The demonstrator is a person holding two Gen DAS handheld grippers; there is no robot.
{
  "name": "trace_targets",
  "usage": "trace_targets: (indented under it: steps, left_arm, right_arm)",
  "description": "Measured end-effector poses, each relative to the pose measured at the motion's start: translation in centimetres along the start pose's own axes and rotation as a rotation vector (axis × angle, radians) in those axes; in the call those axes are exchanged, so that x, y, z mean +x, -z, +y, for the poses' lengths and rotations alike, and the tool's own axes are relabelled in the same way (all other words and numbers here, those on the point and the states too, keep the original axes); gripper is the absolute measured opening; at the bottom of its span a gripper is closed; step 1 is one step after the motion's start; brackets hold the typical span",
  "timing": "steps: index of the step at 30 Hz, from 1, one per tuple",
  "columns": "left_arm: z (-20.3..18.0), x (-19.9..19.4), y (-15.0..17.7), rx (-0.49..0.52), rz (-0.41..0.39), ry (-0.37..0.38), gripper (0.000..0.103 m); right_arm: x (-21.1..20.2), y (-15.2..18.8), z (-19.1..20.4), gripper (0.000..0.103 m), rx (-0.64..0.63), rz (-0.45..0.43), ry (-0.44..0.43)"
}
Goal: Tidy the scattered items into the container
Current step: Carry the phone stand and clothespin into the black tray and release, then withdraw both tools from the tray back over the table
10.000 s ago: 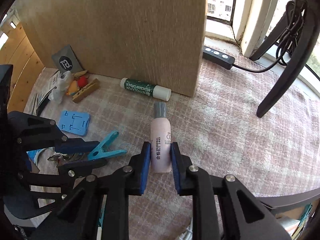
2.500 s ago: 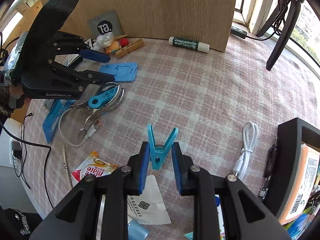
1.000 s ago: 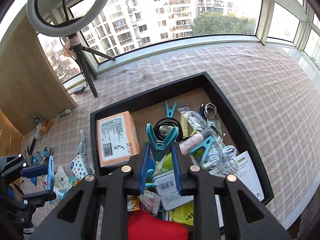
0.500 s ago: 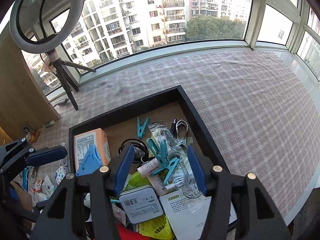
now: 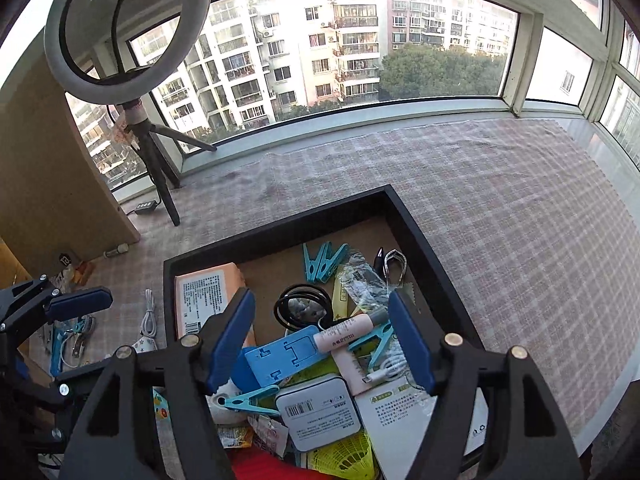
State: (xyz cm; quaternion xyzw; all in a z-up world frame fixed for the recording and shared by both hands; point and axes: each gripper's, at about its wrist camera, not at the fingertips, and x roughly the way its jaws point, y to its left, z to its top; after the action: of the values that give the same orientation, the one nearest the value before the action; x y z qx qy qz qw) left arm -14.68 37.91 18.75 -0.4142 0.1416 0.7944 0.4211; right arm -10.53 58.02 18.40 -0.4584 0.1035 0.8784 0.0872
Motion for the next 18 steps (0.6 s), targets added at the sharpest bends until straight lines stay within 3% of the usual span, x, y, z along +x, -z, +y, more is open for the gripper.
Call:
trace_targets:
  steps: [10, 14, 18]
  left_arm:
    - [11.3, -8.0, 8.1, -0.154, 0.04, -0.156, 0.052]
    - [13.9, -10.2, 12.4, -0.19, 0.083, -0.212, 0.052]
    - [15.4, -9.9, 15.8, -0.201, 0.158, -0.239, 0.052]
  right_arm:
    - [0.4, 1.0, 9.0, 0.065, -0.156, 0.038, -0.137]
    - [1.7, 1.8, 12.9, 0.061, -0.226, 0.081, -0.185]
    - [3.7, 2.7, 16.4, 0.054, -0.28, 0.14, -0.216]
